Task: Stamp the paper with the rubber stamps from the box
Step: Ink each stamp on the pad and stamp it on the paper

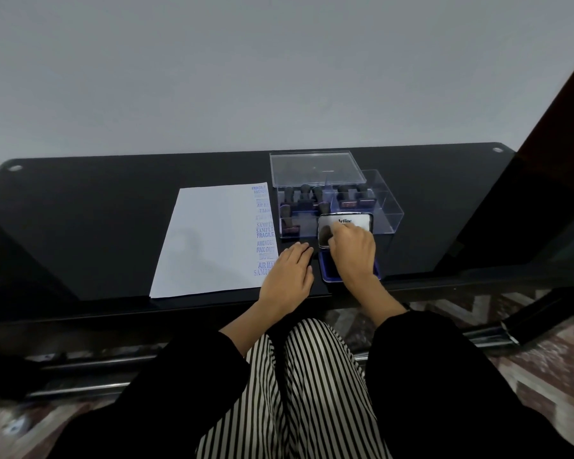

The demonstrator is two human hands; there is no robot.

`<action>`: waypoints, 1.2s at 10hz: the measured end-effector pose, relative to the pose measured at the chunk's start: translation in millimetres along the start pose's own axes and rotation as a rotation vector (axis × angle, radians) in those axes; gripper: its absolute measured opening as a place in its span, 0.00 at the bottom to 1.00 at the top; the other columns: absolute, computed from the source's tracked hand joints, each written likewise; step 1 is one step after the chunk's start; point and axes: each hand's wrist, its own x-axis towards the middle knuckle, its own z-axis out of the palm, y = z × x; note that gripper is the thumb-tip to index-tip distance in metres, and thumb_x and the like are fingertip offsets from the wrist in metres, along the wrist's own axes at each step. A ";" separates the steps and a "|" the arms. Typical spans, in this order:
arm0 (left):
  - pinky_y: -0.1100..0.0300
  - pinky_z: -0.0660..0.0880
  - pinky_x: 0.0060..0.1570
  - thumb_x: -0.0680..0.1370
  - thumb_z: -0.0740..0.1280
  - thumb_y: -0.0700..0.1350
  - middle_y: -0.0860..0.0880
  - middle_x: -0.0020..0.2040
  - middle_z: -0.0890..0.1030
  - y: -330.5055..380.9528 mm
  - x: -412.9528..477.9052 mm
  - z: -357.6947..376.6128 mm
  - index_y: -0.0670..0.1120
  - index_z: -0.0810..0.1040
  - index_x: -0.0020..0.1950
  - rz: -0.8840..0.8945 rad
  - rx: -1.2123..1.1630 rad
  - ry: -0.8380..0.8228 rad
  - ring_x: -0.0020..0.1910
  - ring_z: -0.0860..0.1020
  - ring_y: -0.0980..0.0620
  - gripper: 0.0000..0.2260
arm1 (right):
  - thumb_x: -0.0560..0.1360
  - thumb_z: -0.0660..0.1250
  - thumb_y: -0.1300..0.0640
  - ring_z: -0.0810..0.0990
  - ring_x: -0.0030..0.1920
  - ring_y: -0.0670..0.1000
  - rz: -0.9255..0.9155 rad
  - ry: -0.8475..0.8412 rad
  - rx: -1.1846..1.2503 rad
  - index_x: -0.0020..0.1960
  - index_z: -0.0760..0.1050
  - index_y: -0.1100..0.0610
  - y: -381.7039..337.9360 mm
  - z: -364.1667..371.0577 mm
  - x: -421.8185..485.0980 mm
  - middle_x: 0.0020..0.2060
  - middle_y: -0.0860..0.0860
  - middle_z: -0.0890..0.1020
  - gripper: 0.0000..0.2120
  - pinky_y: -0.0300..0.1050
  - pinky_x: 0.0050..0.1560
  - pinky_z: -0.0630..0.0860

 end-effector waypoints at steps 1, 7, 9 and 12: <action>0.60 0.51 0.75 0.82 0.52 0.44 0.47 0.75 0.62 -1.0 -0.1 0.2 0.42 0.60 0.74 -0.004 -0.002 0.001 0.75 0.57 0.51 0.21 | 0.51 0.74 0.73 0.65 0.17 0.52 0.006 -0.002 0.007 0.24 0.68 0.60 -0.1 1.6 1.1 0.17 0.53 0.71 0.17 0.37 0.21 0.60; 0.60 0.50 0.75 0.82 0.51 0.45 0.47 0.75 0.62 -1.9 0.6 1.7 0.42 0.59 0.74 0.000 0.008 -0.002 0.75 0.57 0.51 0.21 | 0.66 0.67 0.63 0.68 0.24 0.50 -0.036 0.250 -0.122 0.30 0.70 0.55 12.4 1.4 -29.8 0.22 0.49 0.71 0.10 0.42 0.33 0.57; 0.59 0.51 0.75 0.82 0.52 0.45 0.47 0.75 0.62 -1.4 0.7 1.0 0.42 0.60 0.74 -0.004 -0.005 -0.001 0.75 0.57 0.51 0.21 | 0.58 0.75 0.68 0.71 0.20 0.53 0.012 0.017 -0.075 0.26 0.69 0.57 2.3 0.3 -4.7 0.19 0.50 0.73 0.15 0.40 0.29 0.61; 0.60 0.50 0.75 0.82 0.52 0.45 0.47 0.75 0.62 -2.3 0.8 0.9 0.42 0.59 0.74 -0.004 -0.009 0.002 0.75 0.57 0.51 0.21 | 0.59 0.73 0.69 0.70 0.18 0.53 0.003 -0.034 -0.025 0.26 0.71 0.59 3.7 5.6 2.6 0.19 0.52 0.73 0.12 0.37 0.24 0.61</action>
